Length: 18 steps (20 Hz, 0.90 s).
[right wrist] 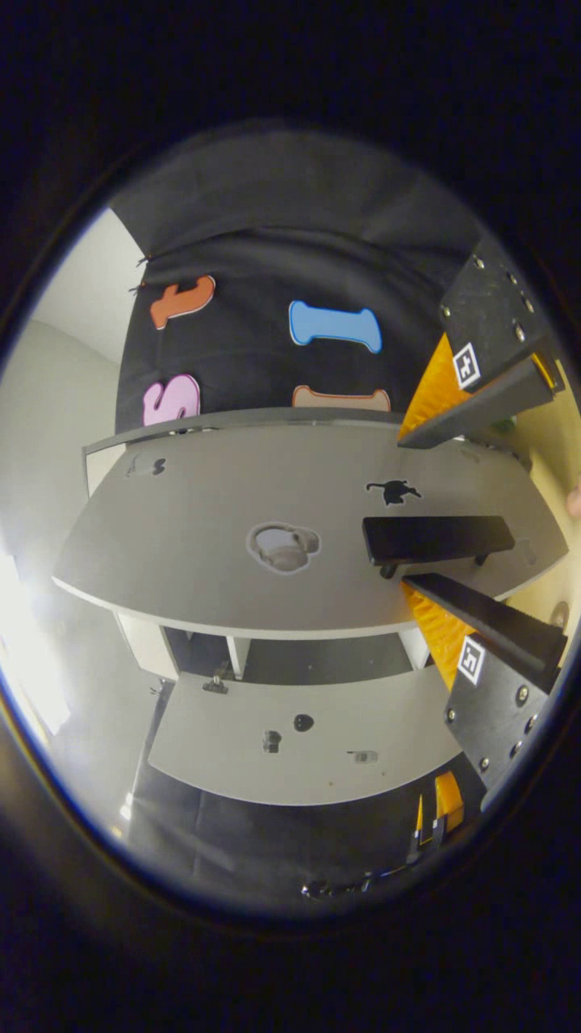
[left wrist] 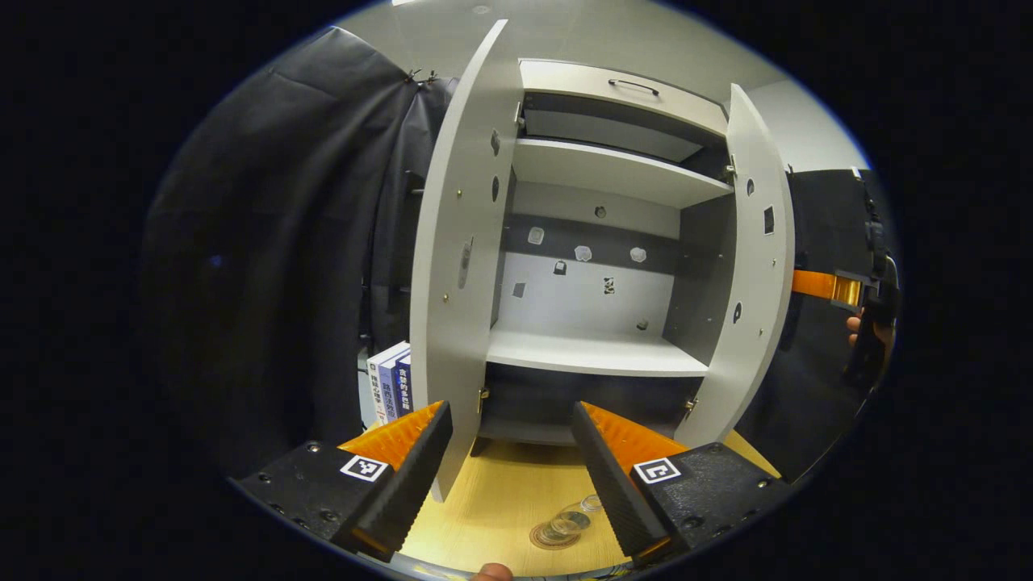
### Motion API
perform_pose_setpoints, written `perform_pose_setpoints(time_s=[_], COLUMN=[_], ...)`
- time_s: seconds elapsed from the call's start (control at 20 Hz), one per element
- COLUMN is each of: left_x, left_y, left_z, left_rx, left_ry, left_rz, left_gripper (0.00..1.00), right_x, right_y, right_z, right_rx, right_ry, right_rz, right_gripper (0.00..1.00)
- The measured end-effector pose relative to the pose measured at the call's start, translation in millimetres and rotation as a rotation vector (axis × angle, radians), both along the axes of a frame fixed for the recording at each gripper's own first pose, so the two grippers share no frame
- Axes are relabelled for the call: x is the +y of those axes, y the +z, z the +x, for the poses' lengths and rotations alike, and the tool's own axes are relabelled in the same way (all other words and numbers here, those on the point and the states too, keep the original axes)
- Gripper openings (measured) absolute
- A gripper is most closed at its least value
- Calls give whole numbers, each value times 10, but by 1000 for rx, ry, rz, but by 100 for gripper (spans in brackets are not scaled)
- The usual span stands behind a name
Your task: Grasp the bottle in the cabinet with the left hand and place it on the coaster, then close the right door with the right hand and the left door with the left hand.
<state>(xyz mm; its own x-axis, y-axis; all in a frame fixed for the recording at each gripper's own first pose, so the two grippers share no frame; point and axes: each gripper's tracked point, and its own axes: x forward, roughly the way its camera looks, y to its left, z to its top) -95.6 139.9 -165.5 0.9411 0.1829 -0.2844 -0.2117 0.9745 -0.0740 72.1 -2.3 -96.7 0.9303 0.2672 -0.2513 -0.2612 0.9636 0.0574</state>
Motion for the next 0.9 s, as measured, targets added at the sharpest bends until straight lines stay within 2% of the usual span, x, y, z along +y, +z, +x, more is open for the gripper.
perform_pose_setpoints(time_s=[0.2, 0.25, 0.4, 0.6, 0.9], left_x=[91, 118, 202, 324, 585], left_y=[19, 29, 8, 5, 21], left_z=[-26, -32, -71, -116, -207], left_rx=[-4, -6, 2, 10, 12], left_ry=[24, 31, 54, 90, 150], left_rz=[14, 15, 21, 31, 43], left_gripper=[95, 95, 95, 95, 95], right_x=[152, 188, 345, 692, 886], right_y=[-153, -165, -215, -316, -402], right_z=[174, 175, 312, 507, 708], right_rx=[51, 55, 64, 67, 74], right_ry=[1, 2, 8, 12, -5], right_rz=[24, 36, 36, 34, 43], right_gripper=[95, 92, 99, 99, 99])
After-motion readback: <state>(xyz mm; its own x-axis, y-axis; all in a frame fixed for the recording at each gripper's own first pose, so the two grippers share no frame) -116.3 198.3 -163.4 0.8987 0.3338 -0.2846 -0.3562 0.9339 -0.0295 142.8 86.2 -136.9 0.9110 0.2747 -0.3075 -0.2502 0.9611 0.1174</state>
